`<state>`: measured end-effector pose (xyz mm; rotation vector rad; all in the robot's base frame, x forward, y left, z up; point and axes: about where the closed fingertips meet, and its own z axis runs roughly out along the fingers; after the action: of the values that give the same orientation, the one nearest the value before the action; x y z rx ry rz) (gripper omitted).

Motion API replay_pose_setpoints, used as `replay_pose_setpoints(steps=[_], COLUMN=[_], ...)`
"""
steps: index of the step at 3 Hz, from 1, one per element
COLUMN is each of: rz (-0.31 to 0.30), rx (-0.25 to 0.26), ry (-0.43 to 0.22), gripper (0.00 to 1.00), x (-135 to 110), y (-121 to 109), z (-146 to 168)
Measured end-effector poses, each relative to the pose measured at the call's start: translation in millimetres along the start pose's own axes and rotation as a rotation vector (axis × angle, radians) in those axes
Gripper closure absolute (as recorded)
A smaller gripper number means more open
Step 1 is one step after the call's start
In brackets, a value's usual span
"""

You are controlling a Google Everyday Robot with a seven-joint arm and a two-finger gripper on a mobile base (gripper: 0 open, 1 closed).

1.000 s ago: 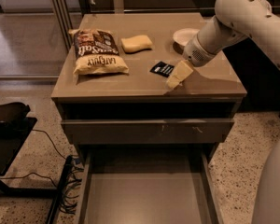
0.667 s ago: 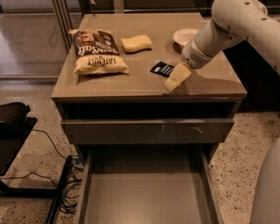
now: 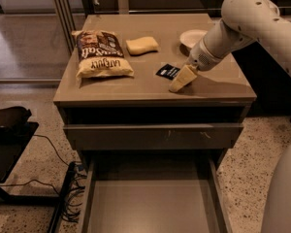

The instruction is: Place rxbar blueberry into middle drawer

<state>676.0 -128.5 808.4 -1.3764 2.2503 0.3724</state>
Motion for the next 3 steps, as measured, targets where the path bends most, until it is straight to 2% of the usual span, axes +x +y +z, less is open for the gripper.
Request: replay_pose_setpoints(steps=[2, 3], rz=[0.0, 0.0], rx=[0.0, 0.0], ry=[0.0, 0.0], gripper=[0.88, 1.0], x=[0.0, 0.0], y=[0.0, 0.0], z=[0.0, 0.1])
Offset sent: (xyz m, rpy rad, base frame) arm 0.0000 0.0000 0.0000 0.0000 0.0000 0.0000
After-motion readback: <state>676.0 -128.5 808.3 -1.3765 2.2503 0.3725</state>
